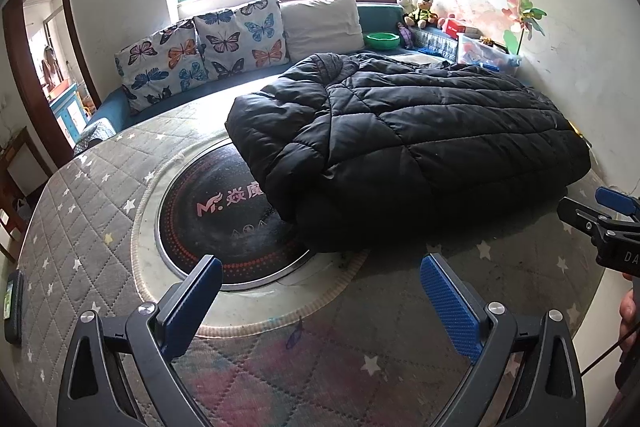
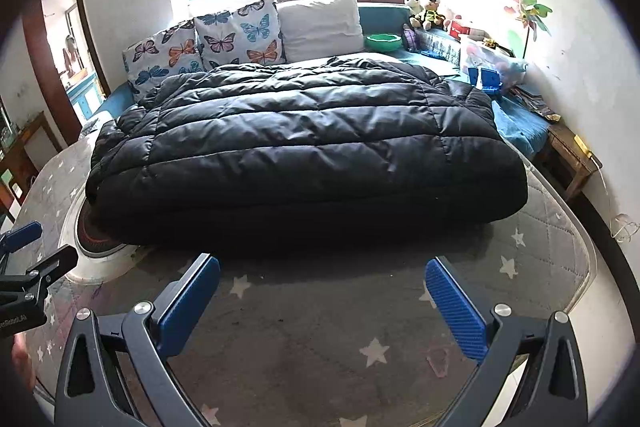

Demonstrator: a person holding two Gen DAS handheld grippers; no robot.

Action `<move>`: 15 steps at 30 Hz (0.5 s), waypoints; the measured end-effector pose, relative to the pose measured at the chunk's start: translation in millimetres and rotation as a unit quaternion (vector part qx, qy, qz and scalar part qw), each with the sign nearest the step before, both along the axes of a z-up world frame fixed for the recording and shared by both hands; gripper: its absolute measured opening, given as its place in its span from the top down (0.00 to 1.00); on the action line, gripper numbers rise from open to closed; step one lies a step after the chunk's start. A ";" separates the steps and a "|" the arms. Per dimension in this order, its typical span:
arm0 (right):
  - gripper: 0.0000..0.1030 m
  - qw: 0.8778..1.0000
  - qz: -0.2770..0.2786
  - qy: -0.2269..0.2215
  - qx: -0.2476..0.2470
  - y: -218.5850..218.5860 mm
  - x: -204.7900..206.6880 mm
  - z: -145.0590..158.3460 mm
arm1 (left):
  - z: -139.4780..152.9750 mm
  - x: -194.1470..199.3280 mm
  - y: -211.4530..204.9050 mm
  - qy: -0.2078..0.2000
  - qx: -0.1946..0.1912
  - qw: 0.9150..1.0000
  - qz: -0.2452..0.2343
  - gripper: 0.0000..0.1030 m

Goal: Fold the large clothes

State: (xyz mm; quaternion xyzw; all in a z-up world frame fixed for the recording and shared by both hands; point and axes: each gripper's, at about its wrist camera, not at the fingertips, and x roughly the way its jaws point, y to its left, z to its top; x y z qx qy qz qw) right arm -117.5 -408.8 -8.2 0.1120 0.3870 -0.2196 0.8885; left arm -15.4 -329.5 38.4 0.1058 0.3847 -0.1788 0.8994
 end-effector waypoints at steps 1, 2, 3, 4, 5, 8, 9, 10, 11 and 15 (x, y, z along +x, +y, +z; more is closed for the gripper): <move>0.00 1.000 0.001 0.000 0.000 0.6 0.2 0.3 | 0.1 -0.2 0.1 0.000 0.000 1.000 0.000 0.00; 0.00 1.000 0.003 -0.001 0.000 1.4 0.3 0.9 | 0.2 -0.4 0.3 0.000 0.000 1.000 0.001 0.00; 0.00 1.000 0.004 -0.001 0.000 2.6 0.5 0.8 | 0.0 -0.2 0.2 0.000 -0.001 1.000 0.000 0.00; 0.00 1.000 0.004 -0.001 -0.001 3.1 0.7 1.3 | 0.3 -0.9 0.6 0.000 -0.002 1.000 -0.001 0.00; 0.00 1.000 0.003 0.000 -0.003 4.1 0.6 1.4 | 0.6 -2.0 0.8 0.000 -0.003 1.000 -0.001 0.00; 0.00 1.000 0.003 0.002 -0.006 7.3 2.4 2.1 | 1.1 -4.1 2.7 -0.001 -0.004 1.000 -0.002 0.00; 0.00 1.000 0.004 0.002 -0.006 8.8 2.7 2.3 | 1.1 -4.2 3.1 -0.002 -0.005 1.000 -0.001 0.00; 0.00 1.000 0.006 0.002 -0.006 9.9 2.9 2.5 | 1.1 -4.1 3.3 -0.001 -0.006 1.000 -0.002 0.00; 0.00 1.000 0.008 0.003 -0.008 11.3 3.5 2.8 | 1.0 -4.0 3.4 0.000 -0.006 1.000 -0.002 0.00; 0.00 1.000 0.012 0.006 -0.014 14.7 6.6 3.6 | 1.2 -4.3 4.0 0.000 -0.006 1.000 -0.002 0.00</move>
